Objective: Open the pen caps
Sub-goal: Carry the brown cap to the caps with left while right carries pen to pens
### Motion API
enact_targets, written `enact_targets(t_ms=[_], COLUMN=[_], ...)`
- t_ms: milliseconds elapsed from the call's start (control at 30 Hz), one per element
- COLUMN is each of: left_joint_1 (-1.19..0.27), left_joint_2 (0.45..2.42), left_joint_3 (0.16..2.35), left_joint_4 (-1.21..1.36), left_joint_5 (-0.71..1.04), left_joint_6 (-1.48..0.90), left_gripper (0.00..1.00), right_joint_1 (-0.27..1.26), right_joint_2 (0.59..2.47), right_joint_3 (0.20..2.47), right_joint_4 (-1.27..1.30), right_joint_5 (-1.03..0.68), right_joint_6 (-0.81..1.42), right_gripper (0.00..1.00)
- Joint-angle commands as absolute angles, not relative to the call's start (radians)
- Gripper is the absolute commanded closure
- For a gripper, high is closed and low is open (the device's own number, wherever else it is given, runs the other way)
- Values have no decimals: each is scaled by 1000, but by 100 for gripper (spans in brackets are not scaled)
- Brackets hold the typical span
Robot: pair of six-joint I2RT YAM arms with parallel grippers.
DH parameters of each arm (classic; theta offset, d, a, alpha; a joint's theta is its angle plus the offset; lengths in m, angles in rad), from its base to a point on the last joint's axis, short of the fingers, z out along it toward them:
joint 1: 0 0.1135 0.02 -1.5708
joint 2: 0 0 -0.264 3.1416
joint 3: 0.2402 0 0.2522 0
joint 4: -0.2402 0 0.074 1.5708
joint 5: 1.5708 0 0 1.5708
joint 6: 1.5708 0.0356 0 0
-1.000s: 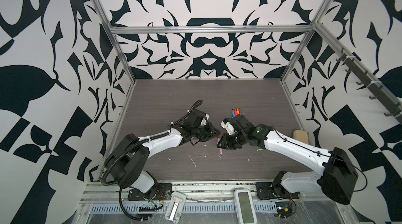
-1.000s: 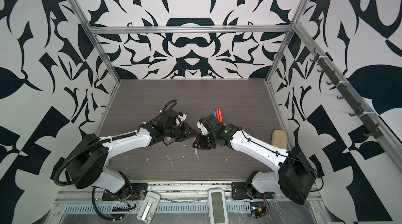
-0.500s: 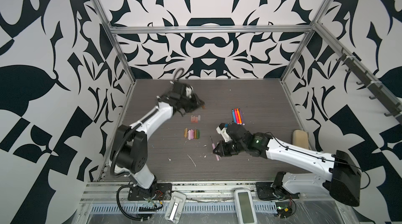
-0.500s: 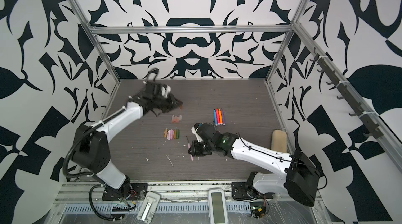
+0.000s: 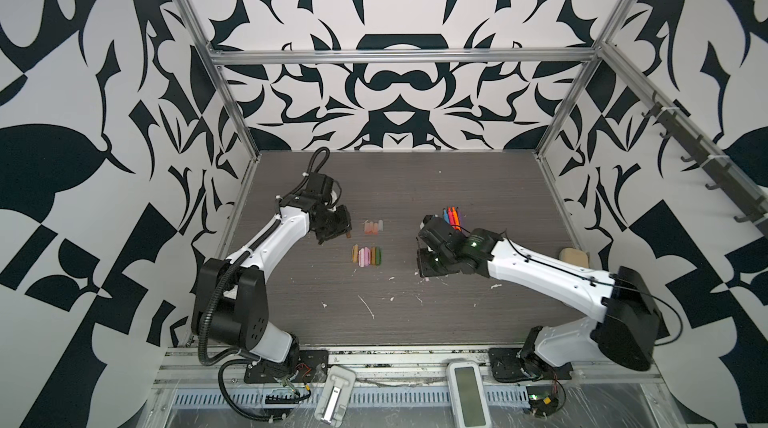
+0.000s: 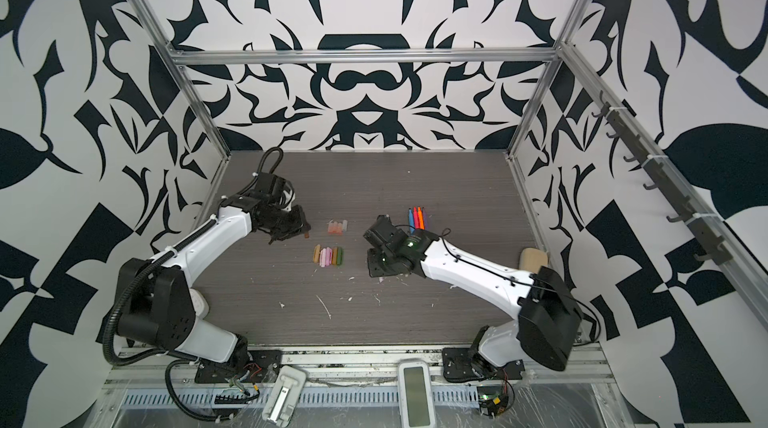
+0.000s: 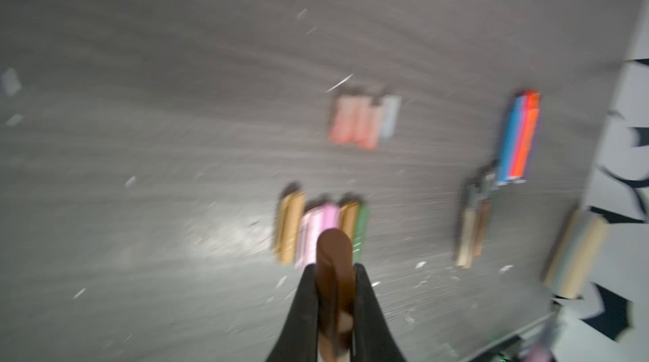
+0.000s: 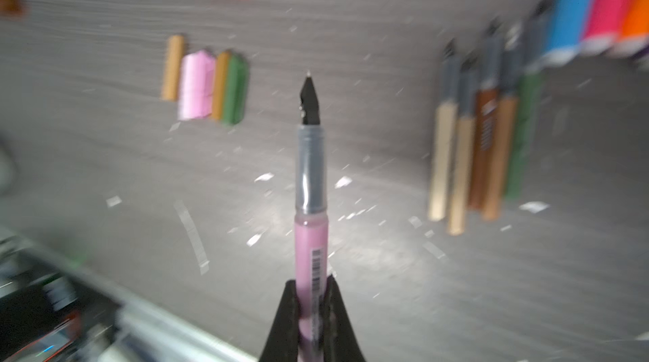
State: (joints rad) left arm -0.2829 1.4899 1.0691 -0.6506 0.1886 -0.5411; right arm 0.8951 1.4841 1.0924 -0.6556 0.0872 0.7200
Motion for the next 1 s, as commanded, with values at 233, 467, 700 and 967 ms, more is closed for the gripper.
enact_targets(t_ms=[233, 467, 700, 967], left_joint_1=[-279, -278, -279, -278], left_joint_2=[1493, 1526, 1585, 1618], left_joint_3=[983, 958, 941, 937], left_joint_4=[-673, -633, -606, -586], left_joint_5=[140, 153, 142, 154], left_joint_6=[-499, -505, -496, -494], left_gripper=[100, 100, 97, 97], right_joint_1=[891, 891, 891, 890], right_joint_2=[1752, 1847, 1906, 1924], right_joint_3=[1222, 1265, 1296, 1309], right_joint_4=[-776, -790, -808, -831], right_joint_5=[358, 406, 432, 463], right_joint_6=[662, 669, 666, 670], right_gripper=[99, 92, 87, 58])
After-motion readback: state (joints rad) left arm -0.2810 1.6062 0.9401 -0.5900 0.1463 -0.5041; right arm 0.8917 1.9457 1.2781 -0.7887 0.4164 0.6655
